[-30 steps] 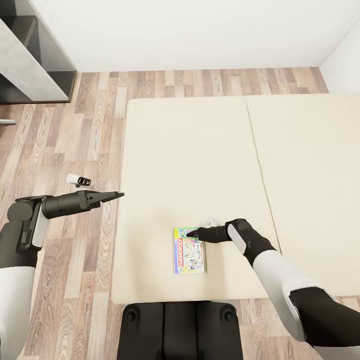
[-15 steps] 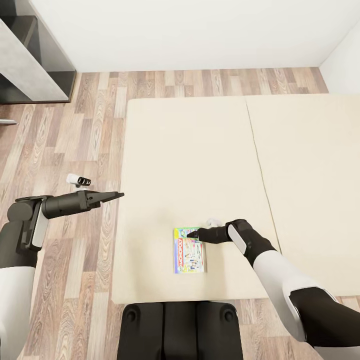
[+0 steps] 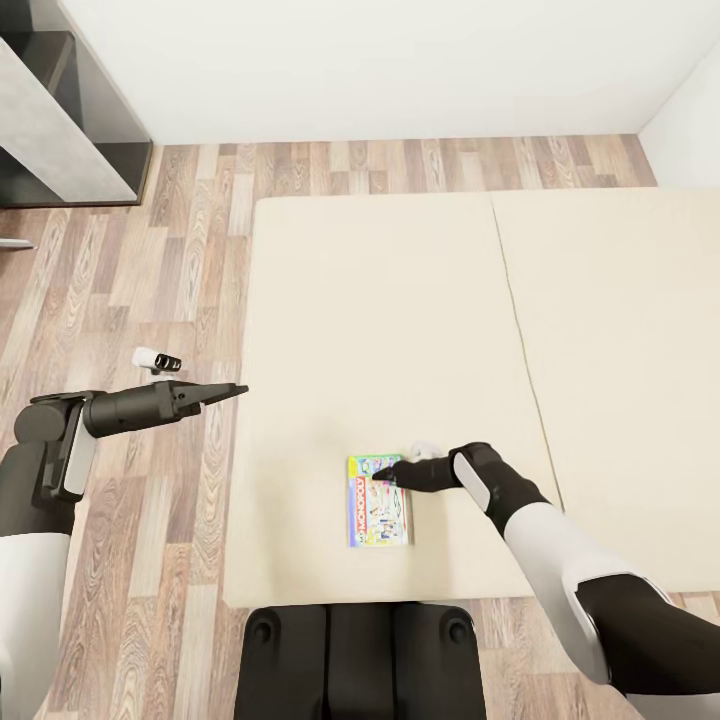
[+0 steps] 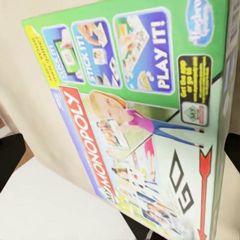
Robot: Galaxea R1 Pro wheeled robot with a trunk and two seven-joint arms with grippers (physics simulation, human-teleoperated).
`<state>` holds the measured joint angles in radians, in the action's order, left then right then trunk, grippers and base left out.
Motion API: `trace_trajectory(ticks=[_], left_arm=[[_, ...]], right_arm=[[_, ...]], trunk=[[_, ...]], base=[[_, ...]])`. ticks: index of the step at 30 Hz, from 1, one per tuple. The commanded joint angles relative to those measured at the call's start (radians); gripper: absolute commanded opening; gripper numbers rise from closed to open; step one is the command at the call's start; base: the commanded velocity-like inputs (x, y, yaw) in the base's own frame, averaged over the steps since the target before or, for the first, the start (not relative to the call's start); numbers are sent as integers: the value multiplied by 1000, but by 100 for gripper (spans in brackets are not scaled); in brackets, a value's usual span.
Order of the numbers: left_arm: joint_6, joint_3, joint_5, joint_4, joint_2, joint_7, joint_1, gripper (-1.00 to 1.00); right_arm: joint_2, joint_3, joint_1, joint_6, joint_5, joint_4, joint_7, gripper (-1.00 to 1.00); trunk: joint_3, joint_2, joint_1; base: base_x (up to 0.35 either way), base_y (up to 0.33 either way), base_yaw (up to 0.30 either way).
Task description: Put all the toys in the child's room - the three board games (two on the bed and one on the table), the two jigsaw puzzles on the table, and the tennis ball on the table - inside the toy box on the table in the child's room.
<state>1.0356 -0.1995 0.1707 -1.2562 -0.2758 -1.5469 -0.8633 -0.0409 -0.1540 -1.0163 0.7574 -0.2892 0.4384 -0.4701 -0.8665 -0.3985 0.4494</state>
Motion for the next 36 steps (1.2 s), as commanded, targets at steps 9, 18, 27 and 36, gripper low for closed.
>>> trace_trajectory(ticks=[9,18,27,36], left_arm=[[11,0,0,0,0,-4,0,100],[11,0,0,0,0,-4,0,100],[11,0,0,0,0,-4,0,100],[11,0,0,0,0,-4,0,100]], right_arm=[[0,-4,2,2,-5,-5,1,100],[1,-3,12,2,-4,-6,1,100],[0,-4,14,3,-5,-6,1,100],[0,-4,15,3,-4,-6,1,100]], trunk=[[-1,-2,1],[-1,-2,1],[-1,-2,1],[-1,-2,1]], base=[[0,0,0],[0,0,0],[0,0,0],[0,0,0]])
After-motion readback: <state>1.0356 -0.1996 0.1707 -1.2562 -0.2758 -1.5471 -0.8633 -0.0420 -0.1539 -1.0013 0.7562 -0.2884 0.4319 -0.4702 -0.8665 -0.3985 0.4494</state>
